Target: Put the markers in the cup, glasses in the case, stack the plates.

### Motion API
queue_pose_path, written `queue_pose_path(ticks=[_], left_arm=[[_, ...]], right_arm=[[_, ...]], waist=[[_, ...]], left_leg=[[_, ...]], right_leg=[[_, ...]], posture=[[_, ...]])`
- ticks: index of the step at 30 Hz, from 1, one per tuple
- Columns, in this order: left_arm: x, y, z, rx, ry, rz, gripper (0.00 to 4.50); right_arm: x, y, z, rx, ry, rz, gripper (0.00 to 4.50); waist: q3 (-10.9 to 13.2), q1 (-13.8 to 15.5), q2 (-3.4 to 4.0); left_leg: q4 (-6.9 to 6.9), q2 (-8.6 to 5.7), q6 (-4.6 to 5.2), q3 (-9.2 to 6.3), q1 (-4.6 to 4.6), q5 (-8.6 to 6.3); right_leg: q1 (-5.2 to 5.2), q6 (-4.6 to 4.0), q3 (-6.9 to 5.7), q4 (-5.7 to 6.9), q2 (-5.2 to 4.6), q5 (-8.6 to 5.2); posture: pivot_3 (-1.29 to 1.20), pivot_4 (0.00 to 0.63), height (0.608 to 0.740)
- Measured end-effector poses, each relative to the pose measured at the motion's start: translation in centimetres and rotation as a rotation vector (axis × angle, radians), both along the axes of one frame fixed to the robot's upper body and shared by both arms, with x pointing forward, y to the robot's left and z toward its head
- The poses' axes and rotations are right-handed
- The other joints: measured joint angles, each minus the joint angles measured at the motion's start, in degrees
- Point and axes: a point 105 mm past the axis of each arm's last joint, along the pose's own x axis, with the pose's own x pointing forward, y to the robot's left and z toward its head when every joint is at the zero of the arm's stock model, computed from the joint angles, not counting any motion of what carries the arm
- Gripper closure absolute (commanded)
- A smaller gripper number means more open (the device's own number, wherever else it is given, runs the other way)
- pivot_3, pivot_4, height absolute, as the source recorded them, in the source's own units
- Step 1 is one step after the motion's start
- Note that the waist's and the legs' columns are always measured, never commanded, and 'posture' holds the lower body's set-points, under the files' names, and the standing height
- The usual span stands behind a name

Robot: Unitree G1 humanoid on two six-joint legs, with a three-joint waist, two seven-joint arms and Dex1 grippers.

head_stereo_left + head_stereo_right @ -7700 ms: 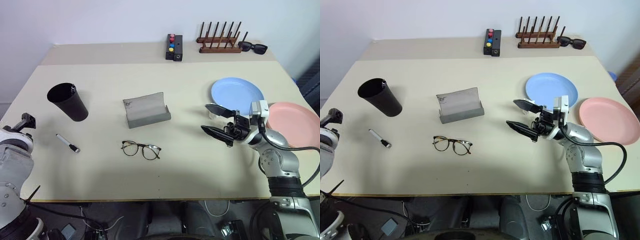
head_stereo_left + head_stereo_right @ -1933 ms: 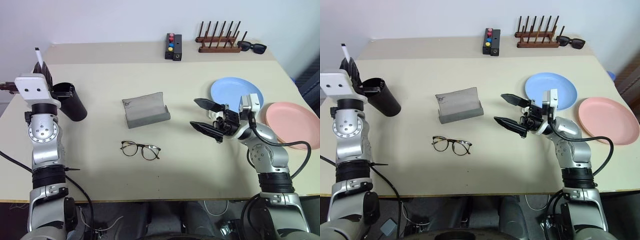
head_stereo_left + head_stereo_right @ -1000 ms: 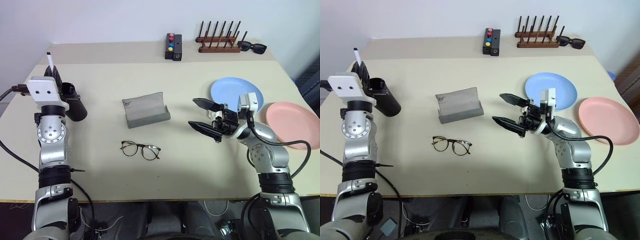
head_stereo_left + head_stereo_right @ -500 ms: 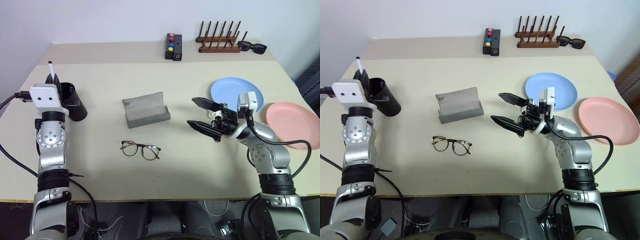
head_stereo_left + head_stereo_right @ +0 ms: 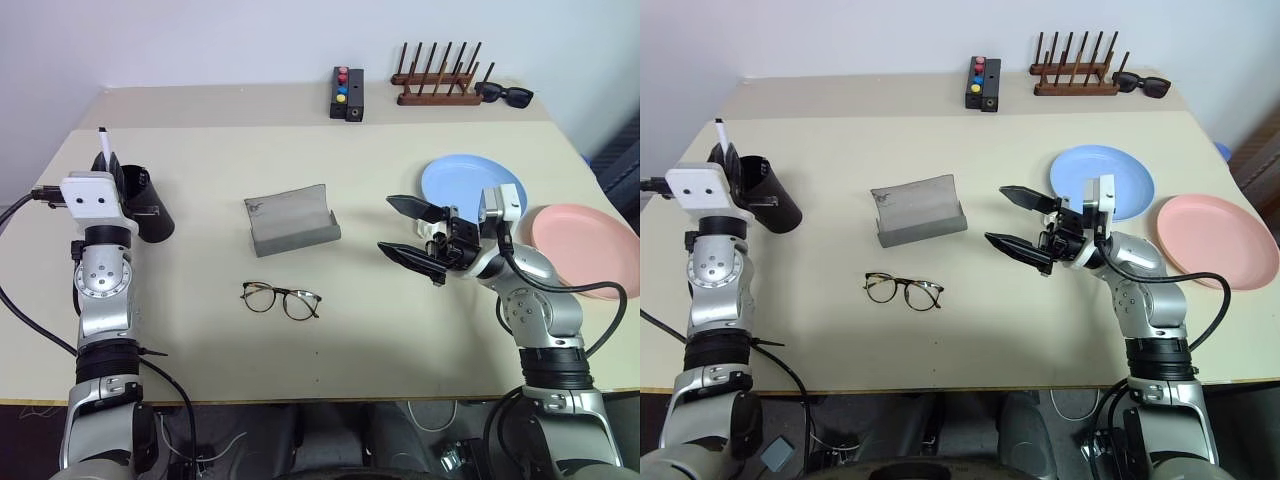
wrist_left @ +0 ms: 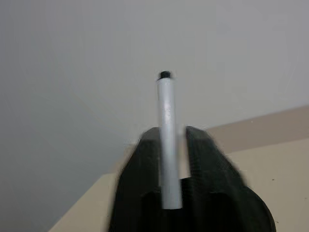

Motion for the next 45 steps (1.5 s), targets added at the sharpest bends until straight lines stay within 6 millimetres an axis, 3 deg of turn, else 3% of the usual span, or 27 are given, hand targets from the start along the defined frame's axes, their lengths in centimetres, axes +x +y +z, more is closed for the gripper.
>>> queue_pose_path(ticks=[3,10,20,26,32,37,45], left_arm=[[0.0,-0.1,0.0,0.002,0.002,-0.006,0.76],[0.0,-0.3,0.3,-0.003,-0.007,-0.025,0.76],[-1.5,-2.8,5.2,-0.037,-0.108,-0.176,0.76],[-1.7,-4.3,6.3,-0.086,-0.017,-0.36,0.76],[-1.2,-5.8,5.5,-0.091,0.067,-0.46,0.76],[-1.1,-8.2,3.7,-0.048,0.17,-0.578,0.76],[-1.0,-9.4,2.2,0.042,0.267,-0.629,0.76]], right_arm=[[-0.1,0.0,0.0,0.0,-0.006,0.0,0.0],[-0.1,-0.3,-0.6,0.003,0.007,-0.001,0.0],[0.0,-0.6,-0.8,0.004,0.006,-0.009,0.0],[0.3,-1.0,-1.2,-0.009,0.01,-0.032,0.0],[0.6,-1.2,-1.6,-0.022,0.012,-0.053,0.0],[0.6,-1.2,-1.6,-0.026,0.007,-0.056,0.0],[0.7,-1.3,-1.7,-0.028,0.006,-0.067,0.0]], waist=[[0.0,0.0,0.0],[0.0,0.0,0.0],[0.0,0.0,0.0],[0.0,-0.1,0.0],[0.0,-0.1,0.0],[0.0,-0.1,0.0],[0.0,0.0,0.01]], left_leg=[[0.0,0.0,0.0,0.0,0.0,0.0],[0.0,0.0,0.0,0.0,0.0,0.0],[0.0,0.01,0.0,0.0,-0.01,0.0],[0.01,0.01,0.0,0.0,-0.01,0.0],[0.01,0.01,0.0,0.0,-0.01,0.0],[0.01,0.02,0.0,0.0,-0.01,0.0],[0.01,0.02,0.0,0.0,-0.01,0.0]], right_leg=[[0.0,0.0,0.0,0.0,0.0,0.0],[0.0,0.0,0.0,0.0,0.0,0.0],[0.0,0.0,0.0,0.0,-0.01,0.0],[0.01,0.0,0.0,0.01,0.02,0.0],[0.01,0.0,0.0,0.01,0.03,0.0],[0.01,0.0,0.01,0.0,0.03,0.0],[0.01,0.0,0.01,-0.01,0.01,0.0]], posture=[[0.0,0.15,0.74],[0.0,0.15,0.74],[0.0,0.15,0.74],[0.0,0.15,0.74],[0.0,0.15,0.74],[0.0,0.15,0.74],[0.0,0.15,0.74]])
